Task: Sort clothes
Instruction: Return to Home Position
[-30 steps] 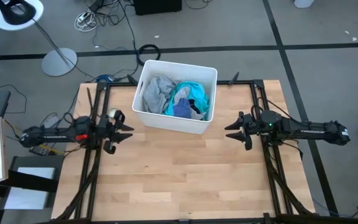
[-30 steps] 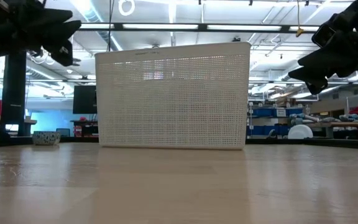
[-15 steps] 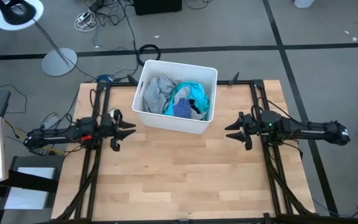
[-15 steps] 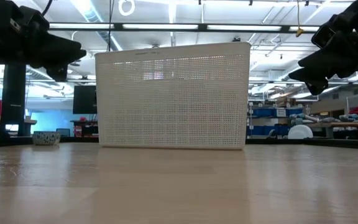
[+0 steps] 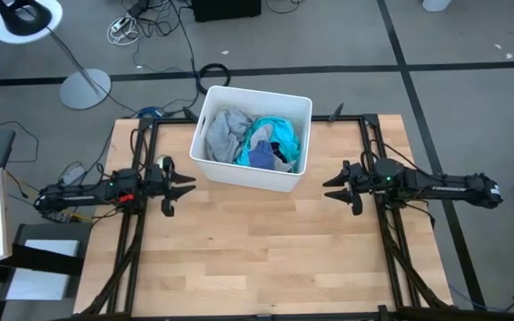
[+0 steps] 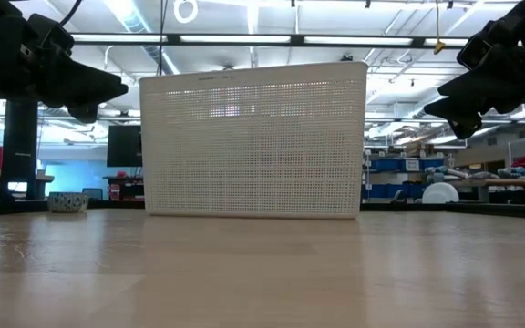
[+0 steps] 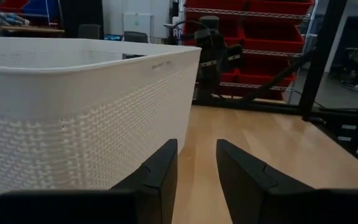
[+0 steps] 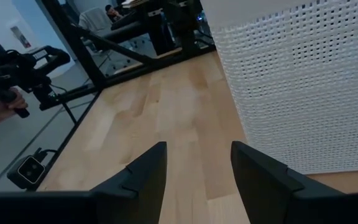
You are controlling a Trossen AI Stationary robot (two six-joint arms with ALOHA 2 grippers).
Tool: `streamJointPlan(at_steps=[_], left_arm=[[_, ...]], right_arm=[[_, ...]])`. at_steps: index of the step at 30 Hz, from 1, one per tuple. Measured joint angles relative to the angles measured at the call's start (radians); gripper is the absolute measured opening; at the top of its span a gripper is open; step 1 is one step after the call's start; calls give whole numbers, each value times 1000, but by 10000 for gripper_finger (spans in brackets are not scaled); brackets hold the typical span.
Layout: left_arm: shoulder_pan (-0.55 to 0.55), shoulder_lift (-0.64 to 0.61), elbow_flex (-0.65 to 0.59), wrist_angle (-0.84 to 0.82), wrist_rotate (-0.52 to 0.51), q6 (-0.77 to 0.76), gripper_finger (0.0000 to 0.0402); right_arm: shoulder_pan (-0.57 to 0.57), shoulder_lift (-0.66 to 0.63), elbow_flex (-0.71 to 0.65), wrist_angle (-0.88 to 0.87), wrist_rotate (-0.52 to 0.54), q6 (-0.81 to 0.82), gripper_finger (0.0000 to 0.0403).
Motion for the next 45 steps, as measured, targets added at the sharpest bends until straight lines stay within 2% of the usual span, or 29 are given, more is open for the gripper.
streamJointPlan(at_steps=[5, 19, 22, 27, 39, 45], left_arm=[[0, 0, 0, -4, 39, -3, 117], [0, 0, 0, 98, 43, -2, 117], [0, 0, 0, 98, 44, -2, 117], [0, 0, 0, 99, 45, -1, 117], [0, 0, 0, 100, 46, -1, 117], [0, 0, 0, 100, 46, -2, 117]], right_arm=[[0, 0, 0, -10, 0, -1, 180], [0, 0, 0, -12, 39, -101, 180], [7, 1, -6, 25, 113, -55, 180], [65, 1, -103, 230, 153, -66, 180], [106, -64, -101, 195, 297, -83, 180], [176, -107, -101, 178, 345, -73, 180]])
